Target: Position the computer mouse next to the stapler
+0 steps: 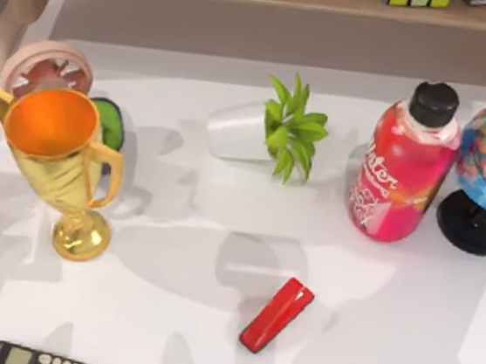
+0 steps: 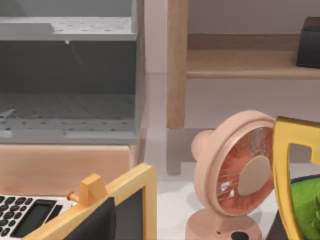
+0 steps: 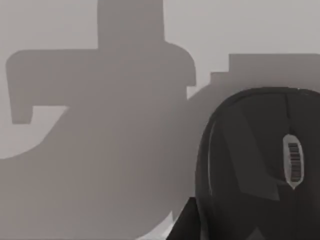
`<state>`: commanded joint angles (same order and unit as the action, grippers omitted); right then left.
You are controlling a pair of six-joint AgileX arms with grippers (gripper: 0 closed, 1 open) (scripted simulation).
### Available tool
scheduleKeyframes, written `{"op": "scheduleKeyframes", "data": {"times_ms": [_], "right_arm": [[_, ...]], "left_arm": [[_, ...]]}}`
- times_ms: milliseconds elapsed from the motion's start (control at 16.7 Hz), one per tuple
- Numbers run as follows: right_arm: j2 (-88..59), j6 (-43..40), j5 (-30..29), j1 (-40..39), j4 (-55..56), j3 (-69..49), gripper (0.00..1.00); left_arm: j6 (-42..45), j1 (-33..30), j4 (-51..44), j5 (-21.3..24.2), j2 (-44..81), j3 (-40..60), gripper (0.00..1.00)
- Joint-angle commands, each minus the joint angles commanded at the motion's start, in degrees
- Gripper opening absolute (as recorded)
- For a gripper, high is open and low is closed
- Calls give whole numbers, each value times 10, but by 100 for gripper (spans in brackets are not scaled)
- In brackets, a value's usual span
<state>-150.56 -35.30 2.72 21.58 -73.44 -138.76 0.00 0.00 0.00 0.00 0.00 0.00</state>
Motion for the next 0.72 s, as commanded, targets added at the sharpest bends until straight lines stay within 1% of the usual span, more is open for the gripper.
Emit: {"op": "scheduleKeyframes", "data": {"times_ms": [240,360,540,720], "right_arm": [[5,3,0,0,-1,0,0],[31,21,2,2,-1,7,0],[110,75,8,-5,5,35,0],[211,155,23,-35,21,74,0]], "left_arm": [[0,0,0,0,0,0,100],[0,0,0,0,0,0,100],[0,0,0,0,0,0,100],[0,0,0,0,0,0,100]]}}
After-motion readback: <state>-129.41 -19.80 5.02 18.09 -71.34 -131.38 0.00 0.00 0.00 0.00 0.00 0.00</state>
